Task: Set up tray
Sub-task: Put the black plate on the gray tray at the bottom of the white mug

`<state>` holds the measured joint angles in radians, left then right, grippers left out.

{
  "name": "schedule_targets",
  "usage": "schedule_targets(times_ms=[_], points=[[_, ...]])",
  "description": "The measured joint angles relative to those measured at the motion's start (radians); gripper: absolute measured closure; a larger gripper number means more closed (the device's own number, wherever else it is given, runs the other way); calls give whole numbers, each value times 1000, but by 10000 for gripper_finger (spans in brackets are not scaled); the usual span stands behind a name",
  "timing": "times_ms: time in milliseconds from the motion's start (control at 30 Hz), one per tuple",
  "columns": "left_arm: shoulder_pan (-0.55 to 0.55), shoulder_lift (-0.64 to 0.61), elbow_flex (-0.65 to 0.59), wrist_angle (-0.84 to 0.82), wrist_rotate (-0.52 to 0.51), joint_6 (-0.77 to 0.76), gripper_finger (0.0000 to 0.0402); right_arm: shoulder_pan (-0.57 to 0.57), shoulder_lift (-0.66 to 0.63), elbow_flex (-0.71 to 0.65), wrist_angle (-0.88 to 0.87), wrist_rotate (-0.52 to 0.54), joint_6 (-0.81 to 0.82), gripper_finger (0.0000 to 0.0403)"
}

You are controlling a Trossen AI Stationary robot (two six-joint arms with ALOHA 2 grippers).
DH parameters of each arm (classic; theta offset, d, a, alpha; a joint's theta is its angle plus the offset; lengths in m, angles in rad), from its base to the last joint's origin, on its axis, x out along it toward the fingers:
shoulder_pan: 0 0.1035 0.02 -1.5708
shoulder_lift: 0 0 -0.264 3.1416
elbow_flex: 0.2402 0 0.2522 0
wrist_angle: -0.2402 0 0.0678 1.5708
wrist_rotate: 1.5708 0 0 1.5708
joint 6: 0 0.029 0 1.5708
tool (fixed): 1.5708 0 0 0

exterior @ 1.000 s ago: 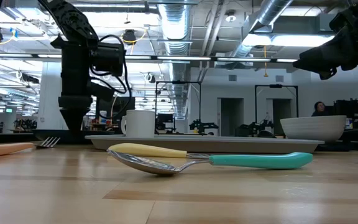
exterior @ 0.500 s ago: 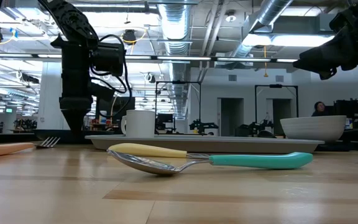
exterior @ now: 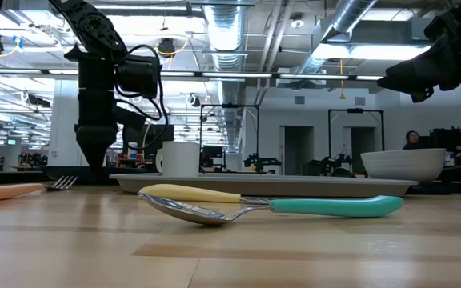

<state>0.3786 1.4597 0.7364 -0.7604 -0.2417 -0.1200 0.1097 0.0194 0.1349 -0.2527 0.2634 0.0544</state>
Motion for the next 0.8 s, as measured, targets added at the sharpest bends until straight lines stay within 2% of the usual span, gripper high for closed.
schedule_targets(times_ms=[233, 533, 700, 800], points=[[-23, 0, 48, -93, -21, -25, 401, 0, 0, 0, 1, 0, 0, 225], [-123, 0, 225, -232, -79, -65, 401, 0, 0, 0, 7, 0, 0, 225], [-195, 0, 328, -378, -78, -151, 401, 0, 0, 0, 7, 0, 0, 225], [-254, -1, 380, -467, -43, -226, 401, 0, 0, 0, 6, 0, 0, 225]])
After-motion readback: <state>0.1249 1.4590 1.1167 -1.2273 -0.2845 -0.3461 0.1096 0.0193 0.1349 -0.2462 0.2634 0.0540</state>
